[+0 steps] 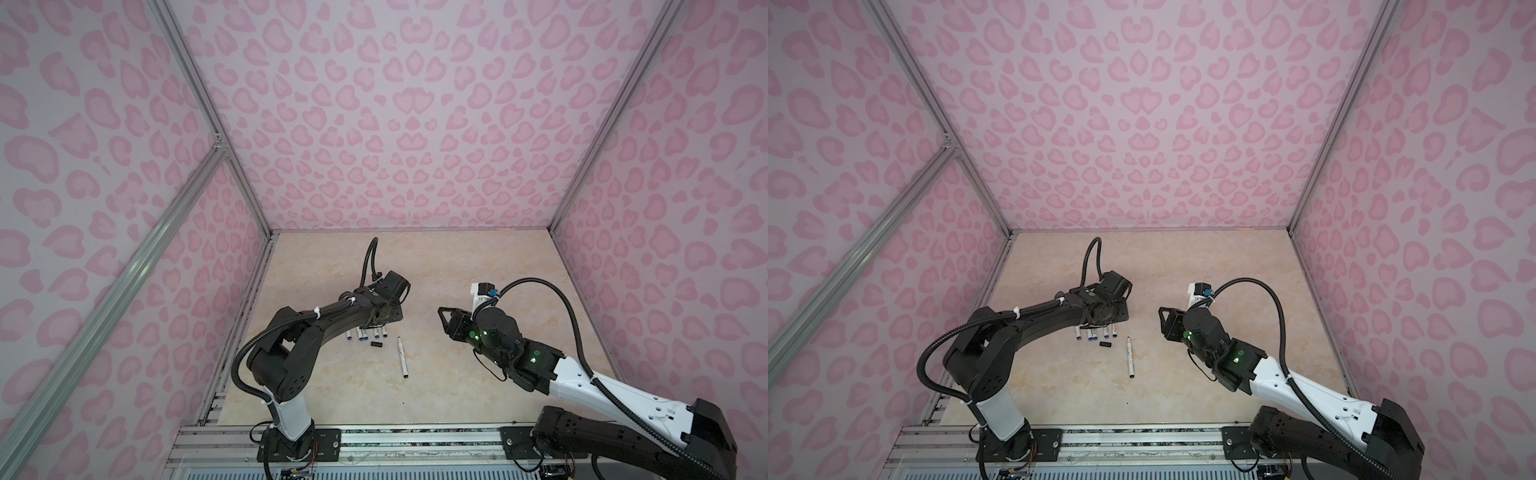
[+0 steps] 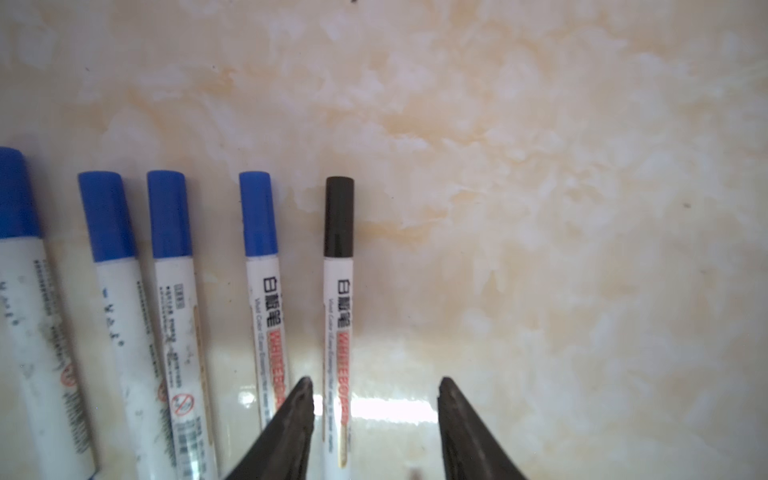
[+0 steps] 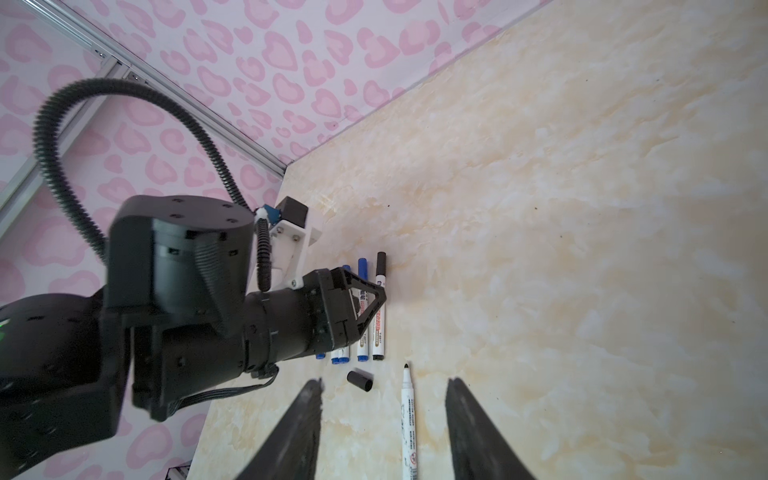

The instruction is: Insert the pens into the pen caps

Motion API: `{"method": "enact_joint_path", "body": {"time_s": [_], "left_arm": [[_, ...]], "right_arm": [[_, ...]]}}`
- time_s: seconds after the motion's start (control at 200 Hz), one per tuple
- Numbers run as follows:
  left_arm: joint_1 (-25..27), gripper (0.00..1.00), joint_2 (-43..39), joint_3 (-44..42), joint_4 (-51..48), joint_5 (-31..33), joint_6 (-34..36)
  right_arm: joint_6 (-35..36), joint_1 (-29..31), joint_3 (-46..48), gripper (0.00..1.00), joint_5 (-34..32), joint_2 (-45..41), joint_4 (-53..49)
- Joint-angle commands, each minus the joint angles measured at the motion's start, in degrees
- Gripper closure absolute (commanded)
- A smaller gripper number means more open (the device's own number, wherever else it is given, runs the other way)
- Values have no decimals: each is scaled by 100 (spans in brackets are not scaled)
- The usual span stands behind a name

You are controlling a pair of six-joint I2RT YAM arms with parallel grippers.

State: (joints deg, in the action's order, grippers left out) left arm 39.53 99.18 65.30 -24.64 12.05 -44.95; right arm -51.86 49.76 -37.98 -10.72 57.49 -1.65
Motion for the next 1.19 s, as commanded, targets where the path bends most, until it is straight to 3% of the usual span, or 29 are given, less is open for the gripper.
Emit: {"method": "enact_joint_path", "body": {"time_s": [0.0,0.205,0.445,1.09,1.19], "left_arm": [[296,47,-528,-139,-271,248,-201],[1232,46,-1258,-859,-333,779,-1248],[1875,46,-1114,-1107,-190,928,-1831],[1953,57,156,-777,-94,798,-1979],[1953,63,304,-719,-169,800,-1974]], "right_arm": [[43,-75,70,50,-149,-75,-73],[61,-334,193,50,-236,-397,-211],[70,-519,389,50,-281,-822,-345],[80,-520,423,50,-270,-888,-351],[92,-520,414,50,-291,-869,-347]]}}
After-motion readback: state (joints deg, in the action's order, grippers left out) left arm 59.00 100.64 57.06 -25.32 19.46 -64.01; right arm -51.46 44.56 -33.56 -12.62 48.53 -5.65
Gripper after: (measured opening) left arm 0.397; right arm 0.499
